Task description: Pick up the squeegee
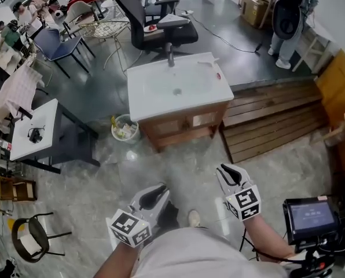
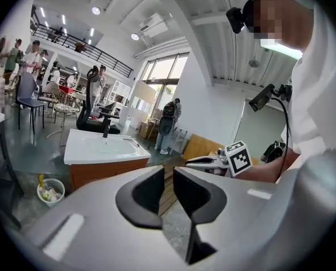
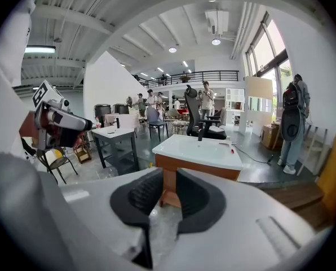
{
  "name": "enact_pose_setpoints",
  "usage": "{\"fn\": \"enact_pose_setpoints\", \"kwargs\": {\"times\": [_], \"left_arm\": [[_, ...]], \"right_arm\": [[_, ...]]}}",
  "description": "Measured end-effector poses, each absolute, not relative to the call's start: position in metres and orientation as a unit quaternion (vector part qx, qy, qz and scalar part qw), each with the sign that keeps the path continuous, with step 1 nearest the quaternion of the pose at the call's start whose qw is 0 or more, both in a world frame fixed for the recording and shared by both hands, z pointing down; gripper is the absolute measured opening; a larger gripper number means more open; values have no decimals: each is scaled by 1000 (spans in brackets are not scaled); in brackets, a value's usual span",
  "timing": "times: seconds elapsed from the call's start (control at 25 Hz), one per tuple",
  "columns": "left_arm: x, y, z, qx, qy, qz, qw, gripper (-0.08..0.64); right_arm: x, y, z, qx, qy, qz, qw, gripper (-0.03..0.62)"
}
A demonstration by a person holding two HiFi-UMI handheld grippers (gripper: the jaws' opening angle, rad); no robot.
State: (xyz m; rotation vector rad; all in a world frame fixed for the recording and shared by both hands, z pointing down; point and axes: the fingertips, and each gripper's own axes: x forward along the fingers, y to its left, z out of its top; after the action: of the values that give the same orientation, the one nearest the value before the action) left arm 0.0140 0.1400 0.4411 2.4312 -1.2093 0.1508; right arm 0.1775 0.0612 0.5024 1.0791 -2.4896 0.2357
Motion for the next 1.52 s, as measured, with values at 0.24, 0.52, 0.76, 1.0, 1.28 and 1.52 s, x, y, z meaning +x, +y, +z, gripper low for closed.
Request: {"fn": "enact_pose_setpoints", "kwargs": {"times": [0.24, 0.52, 0.76, 1.0, 1.28, 1.52], "left_arm": [[-17, 57, 442, 891, -401, 42, 209, 40], [-75, -28, 430, 917, -347, 59, 189, 8], [-104, -79, 437, 915, -347, 58, 198, 8], [-120, -121, 449, 896, -385, 57, 216, 6], [-95, -197, 438, 875, -427, 53, 221, 6], [-75, -255, 429, 852, -469, 57, 224, 8]], "right_arm": [[159, -16, 510, 424, -872, 87, 230, 55], [129, -111, 506, 483, -839, 96, 231, 55], [126, -195, 524, 509, -821, 100, 239, 55], [135, -289, 554, 507, -816, 102, 260, 55], [162, -421, 583, 502, -814, 99, 275, 77], [184, -512, 617, 501, -811, 120, 276, 115]]}}
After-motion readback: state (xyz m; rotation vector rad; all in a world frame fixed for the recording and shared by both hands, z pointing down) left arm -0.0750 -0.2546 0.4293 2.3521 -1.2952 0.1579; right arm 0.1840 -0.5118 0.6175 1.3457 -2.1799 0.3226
